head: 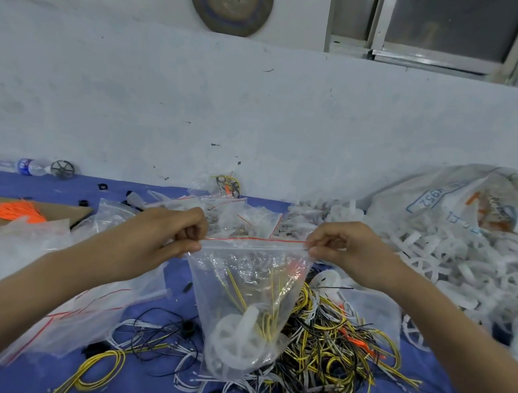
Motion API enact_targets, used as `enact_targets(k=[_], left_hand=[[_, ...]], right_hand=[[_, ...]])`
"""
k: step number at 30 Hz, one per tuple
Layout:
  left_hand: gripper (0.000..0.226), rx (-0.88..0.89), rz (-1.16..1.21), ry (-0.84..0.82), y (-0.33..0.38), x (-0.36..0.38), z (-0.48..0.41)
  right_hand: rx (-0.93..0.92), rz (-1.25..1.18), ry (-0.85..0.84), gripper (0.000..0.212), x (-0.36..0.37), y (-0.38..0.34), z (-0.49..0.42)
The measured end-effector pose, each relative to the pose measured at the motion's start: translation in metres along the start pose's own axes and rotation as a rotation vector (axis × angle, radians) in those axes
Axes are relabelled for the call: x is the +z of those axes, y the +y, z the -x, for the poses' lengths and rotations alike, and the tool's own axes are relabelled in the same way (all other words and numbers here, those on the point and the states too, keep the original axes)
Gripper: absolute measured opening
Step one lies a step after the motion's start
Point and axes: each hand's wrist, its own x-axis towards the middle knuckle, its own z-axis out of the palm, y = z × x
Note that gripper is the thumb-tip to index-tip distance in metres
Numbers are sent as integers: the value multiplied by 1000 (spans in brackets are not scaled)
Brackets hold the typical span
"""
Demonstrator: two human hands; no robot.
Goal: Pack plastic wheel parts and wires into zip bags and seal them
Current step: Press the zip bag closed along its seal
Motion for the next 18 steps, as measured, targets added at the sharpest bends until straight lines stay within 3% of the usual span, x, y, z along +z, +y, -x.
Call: enact_targets(k=[5,9,11,14,18], left_hand=[[41,-9,42,16,3,1,0],[31,-39,43,18,3,6,0],[26,-31,34,34,5,11,0],[5,35,24,53,13,17,-3],[15,77,41,78,25,20,-10]], right_hand=[[51,0,24,22,2,5,-1],[36,27,4,17,2,4,2],[-10,146,13,15,5,-3,2],[-142,359,44,33,26,-25,-3],[-297,399,-32,18,60,-51,-13]])
